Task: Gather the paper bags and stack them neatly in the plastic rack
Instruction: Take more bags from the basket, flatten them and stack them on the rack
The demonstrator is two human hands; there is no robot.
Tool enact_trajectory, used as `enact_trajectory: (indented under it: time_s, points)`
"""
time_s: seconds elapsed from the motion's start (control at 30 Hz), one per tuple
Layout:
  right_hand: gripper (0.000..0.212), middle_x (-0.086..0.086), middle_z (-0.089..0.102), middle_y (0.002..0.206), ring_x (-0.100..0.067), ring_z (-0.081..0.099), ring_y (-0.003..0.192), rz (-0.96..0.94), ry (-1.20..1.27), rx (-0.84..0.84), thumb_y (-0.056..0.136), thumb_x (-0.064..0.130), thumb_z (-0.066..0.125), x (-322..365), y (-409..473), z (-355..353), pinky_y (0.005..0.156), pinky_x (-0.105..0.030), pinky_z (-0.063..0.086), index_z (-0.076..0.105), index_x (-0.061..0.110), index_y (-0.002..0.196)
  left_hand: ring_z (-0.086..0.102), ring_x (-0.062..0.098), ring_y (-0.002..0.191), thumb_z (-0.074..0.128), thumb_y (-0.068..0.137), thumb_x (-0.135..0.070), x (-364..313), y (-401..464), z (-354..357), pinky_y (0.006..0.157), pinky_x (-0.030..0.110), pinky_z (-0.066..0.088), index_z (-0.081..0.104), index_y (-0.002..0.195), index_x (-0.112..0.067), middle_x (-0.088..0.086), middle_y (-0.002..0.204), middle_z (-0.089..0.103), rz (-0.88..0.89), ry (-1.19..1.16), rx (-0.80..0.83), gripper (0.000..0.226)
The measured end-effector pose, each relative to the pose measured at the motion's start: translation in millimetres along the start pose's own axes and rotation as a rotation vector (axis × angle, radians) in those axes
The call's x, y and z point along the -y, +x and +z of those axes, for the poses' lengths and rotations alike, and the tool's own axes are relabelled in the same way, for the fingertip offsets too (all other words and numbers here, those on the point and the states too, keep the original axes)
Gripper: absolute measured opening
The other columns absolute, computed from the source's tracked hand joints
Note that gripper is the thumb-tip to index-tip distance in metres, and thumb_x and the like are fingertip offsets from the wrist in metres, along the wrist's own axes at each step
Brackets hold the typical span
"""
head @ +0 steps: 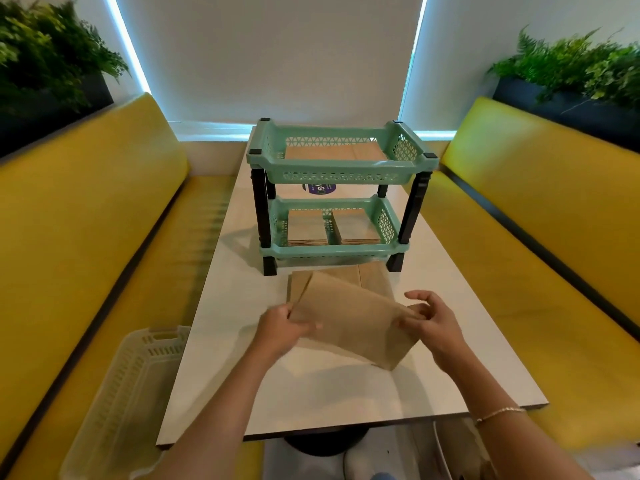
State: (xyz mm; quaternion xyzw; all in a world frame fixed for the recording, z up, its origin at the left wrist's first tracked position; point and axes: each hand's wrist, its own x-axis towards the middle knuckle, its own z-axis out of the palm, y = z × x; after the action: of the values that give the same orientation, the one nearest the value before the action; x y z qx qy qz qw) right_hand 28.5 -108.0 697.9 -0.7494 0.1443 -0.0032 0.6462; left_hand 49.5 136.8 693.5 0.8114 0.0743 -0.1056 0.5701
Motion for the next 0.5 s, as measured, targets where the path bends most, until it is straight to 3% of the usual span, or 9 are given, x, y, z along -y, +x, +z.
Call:
enact_trajectory:
  time_s: [0.1, 0.2, 0.33, 0.43, 0.5]
  points:
    - [0.03, -0.011, 0.058, 0.078, -0.022, 0.056, 0.076, -0.049, -0.069, 0.116, 0.074, -0.009, 0.068, 12.2, -3.7, -3.0, 0.073, -0.033, 0.053, 0.064, 0.016, 0.09, 0.064, 0.018, 0.084, 0.08, 0.07, -0.008, -37.1, -12.1, -11.0, 0.071, 0.026, 0.051, 0.066, 0.093, -0.014, 0.001, 0.088, 0.07, 0.087, -0.408, 0.003, 0.027]
    - [0.026, -0.009, 0.063, 0.082, -0.018, 0.058, 0.076, -0.058, -0.168, 0.137, 0.08, -0.011, 0.059, 5.8, -8.8, 13.0, 0.072, -0.027, 0.052, 0.065, 0.015, 0.082, 0.066, 0.02, 0.084, 0.081, 0.064, -0.01, -50.9, -17.7, 1.2, 0.078, 0.034, 0.053, 0.068, 0.086, -0.016, 0.002, 0.085, 0.072, 0.163, -0.584, 0.041, 0.026]
    - [0.024, -0.012, 0.066, 0.09, -0.031, 0.064, 0.088, 0.037, -0.18, 0.054, 0.082, -0.008, 0.051, -26.4, -13.6, 39.5, 0.076, -0.04, 0.056, 0.062, 0.011, 0.092, 0.062, 0.022, 0.101, 0.074, 0.078, -0.021, -17.2, -11.9, 43.2, 0.092, 0.04, 0.049, 0.061, 0.101, -0.023, 0.003, 0.107, 0.068, -0.005, -0.357, 0.049, 0.026]
    - [0.021, -0.019, 0.064, 0.094, -0.037, 0.062, 0.091, 0.075, -0.17, 0.012, 0.081, -0.005, 0.049, -37.1, -13.2, 50.1, 0.078, -0.046, 0.054, 0.059, 0.005, 0.096, 0.057, 0.019, 0.109, 0.072, 0.08, -0.024, 10.9, -12.3, 62.8, 0.093, 0.031, 0.046, 0.05, 0.127, -0.019, 0.003, 0.122, 0.061, -0.088, -0.131, 0.032, 0.052]
    - [0.018, -0.021, 0.063, 0.096, -0.037, 0.061, 0.092, 0.063, -0.173, -0.002, 0.082, 0.0, 0.051, -34.8, -11.5, 52.1, 0.078, -0.044, 0.054, 0.059, 0.003, 0.098, 0.055, 0.018, 0.111, 0.071, 0.081, -0.019, 17.4, -13.3, 64.4, 0.089, 0.025, 0.043, 0.045, 0.132, -0.017, 0.002, 0.124, 0.059, -0.054, -0.082, 0.008, 0.057]
